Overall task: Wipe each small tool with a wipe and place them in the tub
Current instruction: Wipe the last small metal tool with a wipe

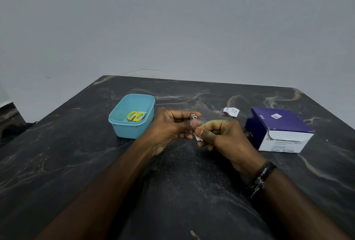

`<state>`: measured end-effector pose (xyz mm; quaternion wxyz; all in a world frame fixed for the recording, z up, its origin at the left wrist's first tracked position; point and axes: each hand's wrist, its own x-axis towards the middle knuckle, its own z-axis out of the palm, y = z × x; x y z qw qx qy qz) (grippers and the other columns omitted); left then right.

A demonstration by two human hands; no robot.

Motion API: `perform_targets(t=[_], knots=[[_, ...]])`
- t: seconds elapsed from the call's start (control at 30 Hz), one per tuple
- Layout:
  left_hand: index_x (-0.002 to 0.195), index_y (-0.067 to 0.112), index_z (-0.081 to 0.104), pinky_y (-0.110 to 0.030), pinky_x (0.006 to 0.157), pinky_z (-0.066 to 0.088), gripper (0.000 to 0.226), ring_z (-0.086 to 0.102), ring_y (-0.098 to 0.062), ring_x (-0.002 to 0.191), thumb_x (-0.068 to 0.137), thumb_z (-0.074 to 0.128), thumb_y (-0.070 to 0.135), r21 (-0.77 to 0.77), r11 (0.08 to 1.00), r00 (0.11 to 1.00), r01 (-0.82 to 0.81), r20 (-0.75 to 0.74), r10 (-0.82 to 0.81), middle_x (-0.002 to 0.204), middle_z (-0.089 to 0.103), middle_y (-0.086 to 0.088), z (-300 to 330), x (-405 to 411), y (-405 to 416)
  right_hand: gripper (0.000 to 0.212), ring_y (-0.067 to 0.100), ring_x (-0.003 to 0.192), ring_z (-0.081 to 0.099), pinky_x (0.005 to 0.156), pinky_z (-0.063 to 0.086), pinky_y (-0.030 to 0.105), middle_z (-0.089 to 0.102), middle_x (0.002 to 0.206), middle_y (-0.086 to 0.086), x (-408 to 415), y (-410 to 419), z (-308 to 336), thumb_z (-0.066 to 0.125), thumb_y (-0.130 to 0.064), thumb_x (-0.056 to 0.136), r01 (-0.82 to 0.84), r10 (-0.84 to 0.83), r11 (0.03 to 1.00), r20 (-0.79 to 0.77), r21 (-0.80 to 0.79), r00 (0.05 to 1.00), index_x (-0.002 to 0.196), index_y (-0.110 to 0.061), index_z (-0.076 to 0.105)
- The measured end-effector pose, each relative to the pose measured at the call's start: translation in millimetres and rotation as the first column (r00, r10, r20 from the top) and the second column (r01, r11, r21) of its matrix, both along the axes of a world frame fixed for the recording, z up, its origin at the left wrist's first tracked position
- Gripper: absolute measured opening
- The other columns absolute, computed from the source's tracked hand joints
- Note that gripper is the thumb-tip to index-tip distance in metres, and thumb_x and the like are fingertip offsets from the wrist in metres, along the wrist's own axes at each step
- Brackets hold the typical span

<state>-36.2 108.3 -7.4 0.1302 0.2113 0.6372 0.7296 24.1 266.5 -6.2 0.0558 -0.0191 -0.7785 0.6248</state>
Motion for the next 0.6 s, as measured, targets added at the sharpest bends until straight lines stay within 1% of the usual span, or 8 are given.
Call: perform_targets(t=[0.1,0.2,0.23,0.3,0.37,0.47,0.53,0.6], knots=[[0.1,0.006,0.072,-0.027,0.065,0.06,0.022,0.069,-0.017,0.071,0.078,0.07,0.002,-0.028,0.999,1.0,0.025,0.003,-0.025,0.082,0.075,-0.009,2,-1,-5,0.014,0.011,0.059,0.067,0.048,0.046,0.016,0.072,0.068,0.004,1,4,2,0.071,-0.014,0.086,-0.006,0.007,0.998,-0.028,0.055,1.0,0.088,0.0,0.072],[0.104,0.0,0.071,-0.03,0.066,0.06,0.026,0.07,-0.021,0.072,0.078,0.07,0.002,-0.069,0.994,0.996,0.085,0.031,-0.083,0.078,0.073,-0.01,3,-4,-11,0.011,0.01,0.058,0.067,0.049,0.045,0.013,0.072,0.067,0.003,3,9,5,0.07,-0.012,0.087,-0.014,0.026,0.989,-0.074,0.149,0.997,0.085,-0.001,0.072],[0.106,-0.002,0.07,-0.031,0.065,0.06,0.027,0.07,-0.022,0.073,0.079,0.07,0.001,-0.09,0.989,0.993,0.116,0.048,-0.112,0.078,0.072,-0.011,4,-4,-13,0.01,0.012,0.059,0.068,0.051,0.046,0.013,0.073,0.068,0.005,2,11,6,0.07,-0.012,0.087,-0.012,0.028,0.981,-0.084,0.192,0.996,0.084,-0.003,0.073],[0.104,-0.002,0.07,-0.031,0.063,0.061,0.024,0.071,-0.023,0.07,0.08,0.068,-0.001,-0.145,0.976,0.985,0.164,0.08,-0.153,0.077,0.072,-0.009,4,-4,-16,0.011,0.019,0.064,0.071,0.055,0.052,0.02,0.074,0.071,0.007,2,16,7,0.07,-0.015,0.087,-0.002,0.034,0.956,-0.103,0.294,0.994,0.08,-0.007,0.073],[0.101,-0.001,0.07,-0.031,0.061,0.061,0.02,0.07,-0.022,0.066,0.081,0.068,-0.002,-0.219,0.954,0.978,0.205,0.092,-0.188,0.073,0.071,-0.008,4,-4,-18,0.013,0.02,0.065,0.07,0.061,0.056,0.027,0.072,0.068,0.004,1,20,7,0.071,-0.018,0.087,0.011,0.05,0.908,-0.134,0.419,0.99,0.076,-0.013,0.073],[0.103,-0.003,0.069,-0.03,0.058,0.06,0.019,0.067,-0.019,0.062,0.084,0.066,-0.002,-0.304,0.912,0.959,0.277,0.145,-0.243,0.07,0.068,-0.008,5,-3,-18,0.014,0.009,0.058,0.064,0.06,0.054,0.027,0.068,0.062,-0.002,1,24,5,0.072,-0.021,0.086,0.069,0.08,0.799,-0.219,0.597,0.973,0.073,-0.018,0.072],[0.107,-0.006,0.067,-0.029,0.057,0.06,0.022,0.065,-0.016,0.059,0.086,0.065,0.0,-0.345,0.884,0.946,0.315,0.186,-0.265,0.067,0.066,-0.007,6,-4,-20,0.011,0.007,0.06,0.06,0.06,0.051,0.028,0.067,0.065,-0.005,2,23,5,0.072,-0.023,0.087,0.12,0.113,0.713,-0.282,0.69,0.953,0.076,-0.02,0.072],[0.11,-0.006,0.067,-0.028,0.055,0.058,0.025,0.063,-0.014,0.059,0.087,0.064,0.005,-0.381,0.857,0.936,0.346,0.202,-0.288,0.066,0.064,-0.005,6,-5,-21,0.008,0.007,0.067,0.059,0.062,0.051,0.031,0.068,0.072,-0.006,3,22,6,0.07,-0.024,0.087,0.165,0.148,0.657,-0.34,0.736,0.929,0.08,-0.022,0.074]])
